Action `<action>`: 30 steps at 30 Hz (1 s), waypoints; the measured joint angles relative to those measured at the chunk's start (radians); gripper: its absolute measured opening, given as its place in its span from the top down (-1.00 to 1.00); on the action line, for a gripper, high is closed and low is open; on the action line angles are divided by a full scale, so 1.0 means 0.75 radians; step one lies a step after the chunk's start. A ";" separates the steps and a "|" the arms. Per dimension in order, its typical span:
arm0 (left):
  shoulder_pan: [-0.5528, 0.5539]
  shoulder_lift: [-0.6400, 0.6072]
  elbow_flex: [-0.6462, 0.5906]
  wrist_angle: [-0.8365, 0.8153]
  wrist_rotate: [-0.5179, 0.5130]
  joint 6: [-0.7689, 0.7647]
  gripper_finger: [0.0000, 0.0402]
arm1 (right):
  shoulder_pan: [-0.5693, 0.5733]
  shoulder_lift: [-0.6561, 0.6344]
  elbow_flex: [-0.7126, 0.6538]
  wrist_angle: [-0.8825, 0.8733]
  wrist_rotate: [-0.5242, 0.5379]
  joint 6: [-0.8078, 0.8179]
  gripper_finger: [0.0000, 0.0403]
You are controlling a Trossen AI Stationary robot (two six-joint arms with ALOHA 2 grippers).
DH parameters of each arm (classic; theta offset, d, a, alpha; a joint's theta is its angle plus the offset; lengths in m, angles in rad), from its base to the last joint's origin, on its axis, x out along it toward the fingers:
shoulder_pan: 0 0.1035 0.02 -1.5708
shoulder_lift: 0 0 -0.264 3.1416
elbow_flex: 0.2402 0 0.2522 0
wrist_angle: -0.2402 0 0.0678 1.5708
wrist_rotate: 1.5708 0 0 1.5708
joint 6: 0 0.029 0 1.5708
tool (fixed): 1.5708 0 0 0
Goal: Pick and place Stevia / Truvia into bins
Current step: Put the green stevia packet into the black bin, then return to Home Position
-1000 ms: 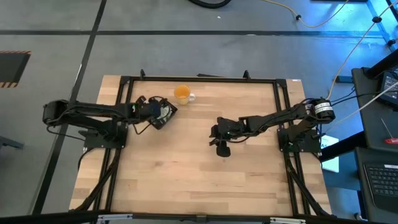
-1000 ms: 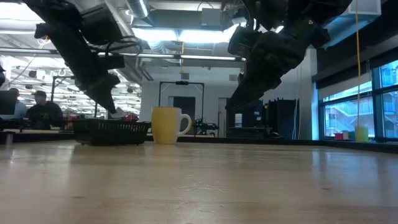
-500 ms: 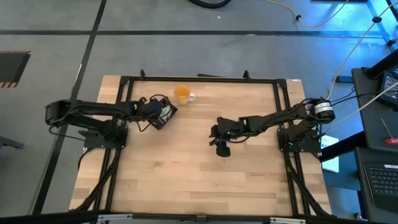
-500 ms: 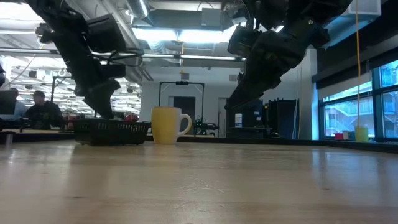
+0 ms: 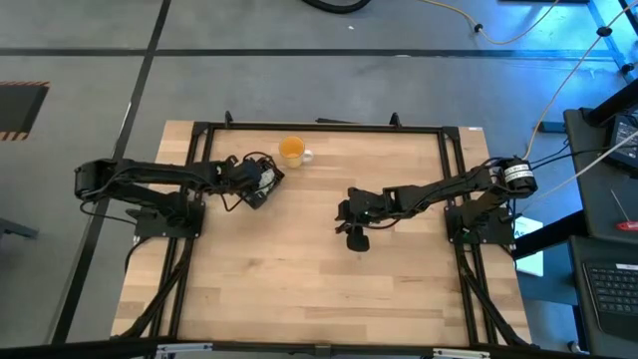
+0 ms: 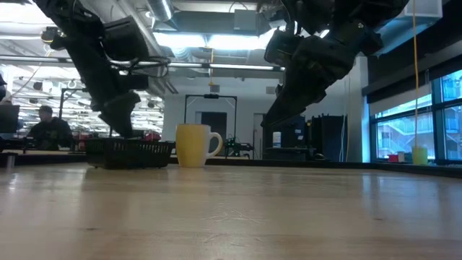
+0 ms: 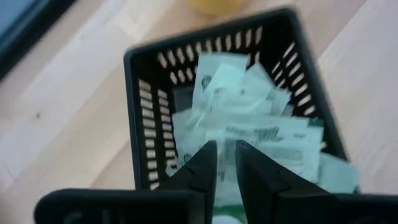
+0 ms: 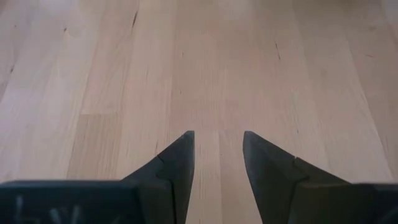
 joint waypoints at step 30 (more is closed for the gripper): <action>-0.001 0.166 -0.024 -0.012 0.033 -0.028 0.71 | 0.001 -0.001 -0.001 0.001 0.000 -0.001 0.30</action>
